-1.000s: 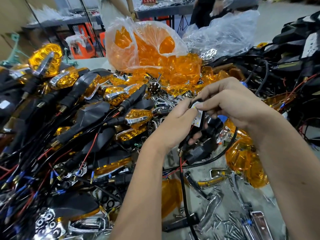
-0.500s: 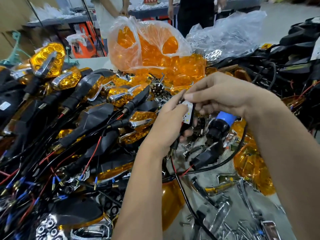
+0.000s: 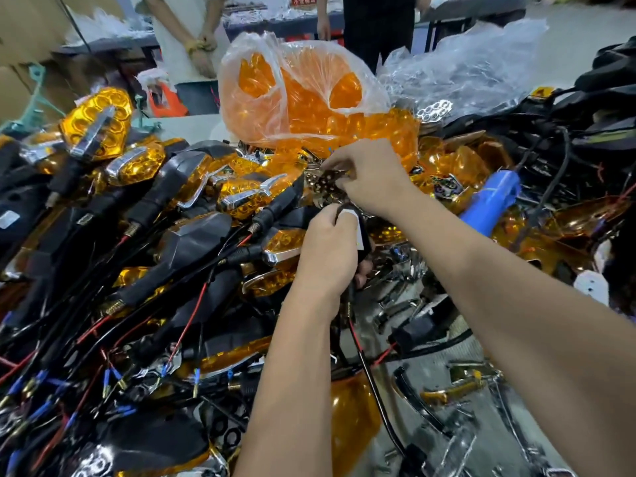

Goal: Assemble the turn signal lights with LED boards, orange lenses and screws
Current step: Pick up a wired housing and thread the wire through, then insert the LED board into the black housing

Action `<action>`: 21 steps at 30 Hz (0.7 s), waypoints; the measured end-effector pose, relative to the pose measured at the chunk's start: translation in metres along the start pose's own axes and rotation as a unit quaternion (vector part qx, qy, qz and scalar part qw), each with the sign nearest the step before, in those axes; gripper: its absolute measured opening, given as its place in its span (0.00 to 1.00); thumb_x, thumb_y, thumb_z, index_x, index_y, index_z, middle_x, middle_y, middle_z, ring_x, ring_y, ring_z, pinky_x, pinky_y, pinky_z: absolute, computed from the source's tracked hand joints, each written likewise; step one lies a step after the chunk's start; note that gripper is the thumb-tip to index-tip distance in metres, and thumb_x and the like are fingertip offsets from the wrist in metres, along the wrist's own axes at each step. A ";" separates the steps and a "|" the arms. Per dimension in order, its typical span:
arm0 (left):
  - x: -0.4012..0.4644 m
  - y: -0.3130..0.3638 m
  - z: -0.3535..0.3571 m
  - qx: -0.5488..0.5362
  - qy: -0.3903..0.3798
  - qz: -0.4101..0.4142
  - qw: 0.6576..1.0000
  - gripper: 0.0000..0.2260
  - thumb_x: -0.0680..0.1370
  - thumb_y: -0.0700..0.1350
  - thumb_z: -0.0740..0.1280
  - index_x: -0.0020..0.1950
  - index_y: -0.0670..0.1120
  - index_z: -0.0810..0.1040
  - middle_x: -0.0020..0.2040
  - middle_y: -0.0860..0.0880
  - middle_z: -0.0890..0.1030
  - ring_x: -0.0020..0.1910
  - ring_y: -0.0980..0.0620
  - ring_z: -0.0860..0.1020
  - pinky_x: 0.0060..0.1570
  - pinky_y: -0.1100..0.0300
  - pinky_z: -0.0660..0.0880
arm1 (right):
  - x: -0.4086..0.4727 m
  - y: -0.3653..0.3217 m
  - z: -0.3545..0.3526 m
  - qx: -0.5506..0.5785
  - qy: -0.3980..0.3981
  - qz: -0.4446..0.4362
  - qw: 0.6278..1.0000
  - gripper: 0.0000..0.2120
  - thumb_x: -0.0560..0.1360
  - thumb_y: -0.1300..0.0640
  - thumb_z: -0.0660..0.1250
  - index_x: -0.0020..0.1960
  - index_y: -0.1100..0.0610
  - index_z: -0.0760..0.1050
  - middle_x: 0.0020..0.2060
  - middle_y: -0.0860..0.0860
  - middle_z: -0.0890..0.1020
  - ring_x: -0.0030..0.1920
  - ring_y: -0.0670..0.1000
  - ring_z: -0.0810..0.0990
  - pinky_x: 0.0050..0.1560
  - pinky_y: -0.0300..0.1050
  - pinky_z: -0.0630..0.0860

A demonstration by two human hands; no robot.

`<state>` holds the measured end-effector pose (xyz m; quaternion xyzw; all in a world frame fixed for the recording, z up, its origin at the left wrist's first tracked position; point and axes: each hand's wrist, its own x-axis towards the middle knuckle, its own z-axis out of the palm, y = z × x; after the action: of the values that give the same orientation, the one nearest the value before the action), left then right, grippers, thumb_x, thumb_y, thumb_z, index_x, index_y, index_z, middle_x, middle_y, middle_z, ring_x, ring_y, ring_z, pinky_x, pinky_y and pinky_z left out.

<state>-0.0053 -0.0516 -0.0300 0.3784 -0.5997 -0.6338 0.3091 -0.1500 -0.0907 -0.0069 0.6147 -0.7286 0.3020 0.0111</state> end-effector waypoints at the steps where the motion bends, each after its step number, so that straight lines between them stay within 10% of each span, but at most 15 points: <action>1: 0.000 0.000 0.000 -0.005 0.000 -0.002 1.000 0.09 0.84 0.42 0.54 0.49 0.45 0.72 0.36 0.44 0.76 0.24 0.51 0.70 0.23 0.61 0.64 | -0.007 0.004 -0.006 0.021 0.031 0.015 0.999 0.14 0.77 0.61 0.73 0.60 0.50 0.85 0.55 0.52 0.86 0.55 0.52 0.83 0.59 0.49 0.80; 11: -0.006 0.009 0.023 -0.164 -0.037 -0.025 0.986 0.08 0.84 0.37 0.52 0.49 0.42 0.69 0.34 0.45 0.77 0.24 0.50 0.70 0.23 0.63 0.66 | -0.103 0.032 -0.070 0.343 0.128 0.127 0.922 0.06 0.71 0.61 0.72 0.41 0.51 0.80 0.35 0.50 0.78 0.29 0.50 0.73 0.26 0.40 0.68; 21: -0.010 0.011 0.036 -0.239 -0.039 -0.041 0.969 0.09 0.86 0.37 0.53 0.50 0.41 0.71 0.39 0.42 0.78 0.28 0.48 0.76 0.28 0.59 0.75 | -0.118 0.034 -0.074 0.445 0.098 0.078 0.887 0.07 0.66 0.64 0.61 0.34 0.54 0.64 0.43 0.51 0.83 0.38 0.49 0.78 0.35 0.42 0.73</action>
<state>-0.0316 -0.0247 -0.0177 0.2926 -0.4262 -0.7854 0.3406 -0.1778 0.0502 -0.0068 0.4637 -0.5581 0.6535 -0.2157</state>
